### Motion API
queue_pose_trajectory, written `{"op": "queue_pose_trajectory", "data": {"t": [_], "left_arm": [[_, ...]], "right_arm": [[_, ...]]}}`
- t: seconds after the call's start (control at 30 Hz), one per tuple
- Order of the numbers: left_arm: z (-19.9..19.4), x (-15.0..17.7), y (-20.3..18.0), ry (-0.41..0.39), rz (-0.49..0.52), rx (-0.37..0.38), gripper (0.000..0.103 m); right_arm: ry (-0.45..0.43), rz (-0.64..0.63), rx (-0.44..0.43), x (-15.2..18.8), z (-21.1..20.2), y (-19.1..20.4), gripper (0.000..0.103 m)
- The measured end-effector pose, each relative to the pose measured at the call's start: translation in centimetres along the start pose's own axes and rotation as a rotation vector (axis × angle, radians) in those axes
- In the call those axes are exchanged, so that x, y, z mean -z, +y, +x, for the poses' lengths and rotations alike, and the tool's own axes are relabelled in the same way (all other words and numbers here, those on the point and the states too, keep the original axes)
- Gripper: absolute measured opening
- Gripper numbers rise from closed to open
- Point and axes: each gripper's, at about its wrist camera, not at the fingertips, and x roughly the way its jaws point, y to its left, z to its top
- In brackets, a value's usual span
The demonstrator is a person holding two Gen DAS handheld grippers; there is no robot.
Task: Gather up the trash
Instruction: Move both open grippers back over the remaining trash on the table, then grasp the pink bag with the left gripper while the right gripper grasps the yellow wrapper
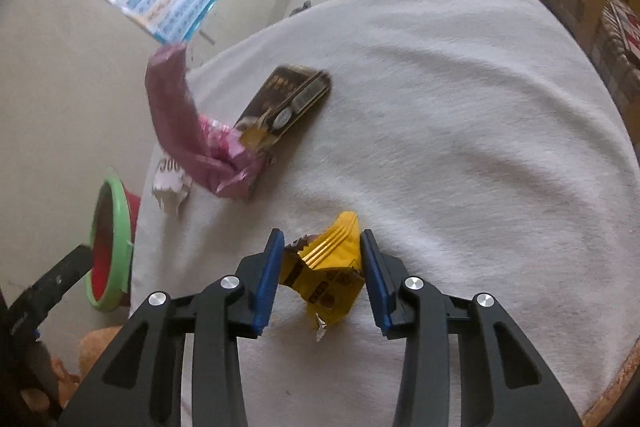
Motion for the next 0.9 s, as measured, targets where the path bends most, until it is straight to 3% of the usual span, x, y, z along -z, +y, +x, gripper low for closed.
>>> {"op": "queue_pose_trajectory", "data": {"t": [0.03, 0.3, 0.57, 0.63, 0.7, 0.8, 0.9], "left_arm": [[0.4, -0.6, -0.9, -0.006, 0.010, 0.014, 0.074], [5.6, -5.5, -6.2, 0.016, 0.044, 0.056, 0.074], [8.9, -6.1, -7.3, 0.084, 0.026, 0.051, 0.072], [9.1, -5.8, -7.1, 0.097, 0.042, 0.029, 0.057], [9.1, -5.5, -6.7, 0.119, 0.044, 0.040, 0.031], [7.8, -5.1, -5.7, 0.118, 0.023, 0.074, 0.019], [5.7, -4.7, -5.0, 0.104, 0.030, 0.085, 0.014]], "right_arm": [[-0.010, 0.014, -0.002, -0.2, -0.4, -0.4, 0.034], [-0.065, 0.054, 0.017, -0.9, -2.7, -2.9, 0.033], [-0.064, 0.088, 0.015, -1.1, -2.5, -4.6, 0.034], [-0.059, 0.093, 0.012, -1.1, -2.3, -4.7, 0.035], [-0.056, 0.097, 0.008, -1.1, -2.2, -4.7, 0.035], [-0.053, 0.100, 0.007, -1.1, -2.2, -4.7, 0.036], [-0.045, 0.106, 0.003, -1.3, -2.4, -4.7, 0.038]]}}
